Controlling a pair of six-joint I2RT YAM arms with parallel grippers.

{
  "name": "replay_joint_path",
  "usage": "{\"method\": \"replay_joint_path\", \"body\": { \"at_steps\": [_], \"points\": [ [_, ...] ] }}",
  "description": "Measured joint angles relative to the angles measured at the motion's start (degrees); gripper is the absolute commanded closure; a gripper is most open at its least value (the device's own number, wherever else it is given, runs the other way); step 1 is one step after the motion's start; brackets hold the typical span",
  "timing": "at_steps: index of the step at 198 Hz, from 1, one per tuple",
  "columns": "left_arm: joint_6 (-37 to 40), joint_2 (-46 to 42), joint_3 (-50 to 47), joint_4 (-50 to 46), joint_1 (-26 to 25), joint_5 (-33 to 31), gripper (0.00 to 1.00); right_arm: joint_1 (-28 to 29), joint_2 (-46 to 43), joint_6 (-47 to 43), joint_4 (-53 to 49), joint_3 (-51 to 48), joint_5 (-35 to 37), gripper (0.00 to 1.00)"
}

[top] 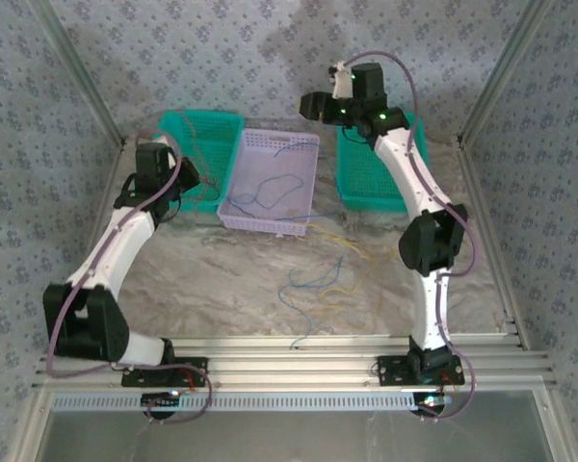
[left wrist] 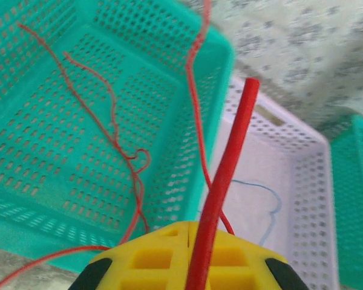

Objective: Untangle the cables

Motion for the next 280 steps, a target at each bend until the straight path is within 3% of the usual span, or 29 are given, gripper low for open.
{"method": "replay_joint_path", "body": {
  "at_steps": [41, 104, 138, 159, 181, 197, 218, 244, 280],
  "points": [
    [-1.4, 9.9, 1.4, 0.9, 3.9, 0.6, 1.00, 1.0, -3.9, -11.9, -1.9, -12.8, 9.3, 0.36],
    [-1.5, 17.7, 4.5, 1.4, 4.1, 2.8, 1.00, 1.5, -3.0, -17.4, -1.3, -20.5, 14.2, 0.35],
    [-1.6, 19.8, 5.1, 1.5, 4.1, 3.9, 0.79, 1.8, 0.2, -18.5, -0.5, -18.2, 15.3, 0.36],
    [-1.5, 20.4, 6.4, 1.2, 4.1, 5.0, 0.72, 2.4, 3.4, -19.2, -0.9, -15.2, 15.7, 0.49],
    [-1.0, 20.4, 8.0, 0.7, 4.1, 5.7, 0.68, 3.0, 5.2, -20.0, -1.5, -13.7, 15.8, 0.80],
    [-1.0, 20.3, 9.4, -0.2, 4.1, 5.9, 0.66, 3.4, 5.2, -20.3, -1.8, -13.7, 16.2, 0.93],
    [-1.1, 19.5, 10.7, -0.7, 4.1, 6.1, 0.63, 3.7, 4.9, -20.3, -1.7, -13.4, 16.8, 1.00],
    [-1.1, 18.2, 12.6, -2.3, 4.1, 6.3, 0.62, 4.3, 3.9, -20.4, -2.4, -12.6, 18.0, 1.00],
    [-2.3, 13.4, 13.0, -3.9, 4.1, 6.3, 0.51, 8.0, 1.9, -21.2, -4.1, -7.1, 20.1, 1.00]
  ]
}}
